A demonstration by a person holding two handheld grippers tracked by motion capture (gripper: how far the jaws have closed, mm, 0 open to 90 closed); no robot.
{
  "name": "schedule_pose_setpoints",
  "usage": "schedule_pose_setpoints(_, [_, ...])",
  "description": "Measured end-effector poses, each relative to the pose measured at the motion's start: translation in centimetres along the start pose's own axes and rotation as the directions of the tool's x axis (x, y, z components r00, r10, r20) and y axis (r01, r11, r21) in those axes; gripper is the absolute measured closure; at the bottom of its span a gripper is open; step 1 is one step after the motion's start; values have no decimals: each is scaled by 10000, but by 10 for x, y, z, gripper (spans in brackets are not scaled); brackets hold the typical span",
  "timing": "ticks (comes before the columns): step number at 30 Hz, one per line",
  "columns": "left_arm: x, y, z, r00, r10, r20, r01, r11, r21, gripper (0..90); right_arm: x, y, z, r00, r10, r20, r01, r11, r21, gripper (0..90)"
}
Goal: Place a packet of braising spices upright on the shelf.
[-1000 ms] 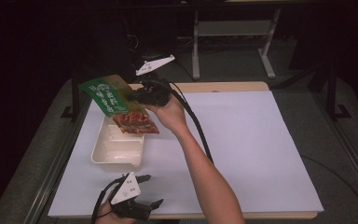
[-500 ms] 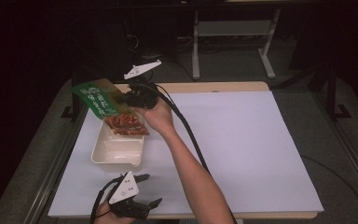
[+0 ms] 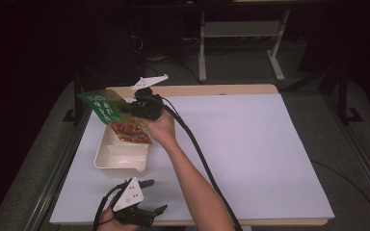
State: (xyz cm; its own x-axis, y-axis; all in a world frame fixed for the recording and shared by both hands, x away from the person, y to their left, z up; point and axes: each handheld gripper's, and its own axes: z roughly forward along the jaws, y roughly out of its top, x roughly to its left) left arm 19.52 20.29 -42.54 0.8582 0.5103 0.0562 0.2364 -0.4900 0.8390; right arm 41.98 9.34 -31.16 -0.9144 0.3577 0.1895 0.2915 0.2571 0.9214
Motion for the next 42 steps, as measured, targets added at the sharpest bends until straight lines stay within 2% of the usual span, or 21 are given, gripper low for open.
schedule_pose_setpoints(7, [0, 0, 0, 10000, 16, -14, -16, 10000, 3, 163, -4, -7, -1, 9999, 96, 98, -97, 9998, 180, 890])
schedule_pose_setpoints(8, [0, 0, 0, 10000, 33, -28, -33, 10000, 8, 163, -3, -6, -1, 9995, -141, 276, 132, 9994, 306, 866])
schedule_pose_setpoints(9, [0, 0, 0, 10000, 33, -28, -33, 10000, 8, 163, -3, -6, -1, 9995, -141, 276, 132, 9994, 306, 866])
schedule_pose_setpoints(10, [0, 0, 0, 10000, 12, -16, -12, 10000, 6, 163, -4, -5, 0, 9994, -163, 319, 148, 9988, 466, 828])
schedule_pose_setpoints(13, [1, 0, -1, 10000, 49, -41, -49, 10000, 4, 163, -6, -5, 1, 9983, -291, 499, 259, 9976, 648, 816])
schedule_pose_setpoints(16, [1, 1, -1, 9999, 89, -52, -89, 10000, 19, 163, -9, -6, 3, 9986, -162, 496, 121, 9965, 827, 792])
schedule_pose_setpoints(18, [1, 0, -1, 9999, 86, -57, -86, 10000, 25, 163, -10, -8, 10, 9979, -236, 600, 161, 9924, 1219, 762])
schedule_pose_setpoints(19, [1, 0, -1, 9999, 87, -61, -87, 10000, 10, 163, -10, -8, 10, 9979, -236, 600, 161, 9924, 1219, 762])
schedule_pose_setpoints(21, [1, 1, -1, 9999, 106, -62, -106, 9999, -3, 164, -10, -5, 18, 9979, -237, 597, 123, 9828, 1845, 737])
schedule_pose_setpoints(24, [1, 1, -1, 9999, 109, -73, -109, 9999, -28, 164, -10, -2, 22, 9969, -439, 661, 293, 9777, 2078, 741])
schedule_pose_setpoints(26, [1, 1, -2, 9999, 136, -79, -136, 9999, -24, 164, -11, 0, 29, 9960, -517, 731, 310, 9650, 2605, 743])
schedule_pose_setpoints(27, [1, 1, -2, 9999, 136, -79, -136, 9999, -24, 163, -11, 0, 29, 9960, -517, 731, 310, 9650, 2605, 743])
schedule_pose_setpoints(28, [1, 1, -2, 9999, 128, -78, -129, 9999, -38, 164, -12, 0, 33, 9950, -552, 830, 292, 9576, 2866, 767])
schedule_pose_setpoints(30, [1, 1, -2, 9998, 159, -73, -160, 9999, -41, 164, -12, 0, 35, 9951, -544, 831, 279, 9560, 2919, 779])
schedule_pose_setpoints(32, [1, 1, -1, 9999, 106, -55, -106, 9999, -58, 164, -12, -3, 38, 9950, -498, 870, 202, 9497, 3126, 835])
schedule_pose_setpoints(33, [1, 1, -1, 9999, 106, -55, -106, 9999, -58, 163, -12, -3, 38, 9950, -498, 870, 202, 9497, 3126, 835])
schedule_pose_setpoints(35, [0, 1, -1, 9999, 112, -55, -113, 9999, -32, 164, -13, -4, 37, 9973, -7, 729, -212, 9540, 2992, 886])
schedule_pose_setpoints(39, [0, 1, -1, 9998, 169, -58, -169, 9999, -11, 164, -11, -6, 34, 9981, -55, 606, -113, 9617, 2740, 892])
schedule_pose_setpoints(40, [0, 1, -1, 9998, 181, -53, -181, 9998, -6, 164, -8, -6, 29, 9984, 81, 561, -214, 9700, 2420, 893])
schedule_pose_setpoints(41, [0, 1, -1, 9998, 181, -53, -181, 9998, -6, 164, -8, -6, 29, 9984, 81, 561, -214, 9700, 2420, 893])
schedule_pose_setpoints(42, [0, 1, -1, 9998, 199, -56, -199, 9998, 9, 164, -5, -8, 25, 9991, 88, 410, -171, 9783, 2066, 894])
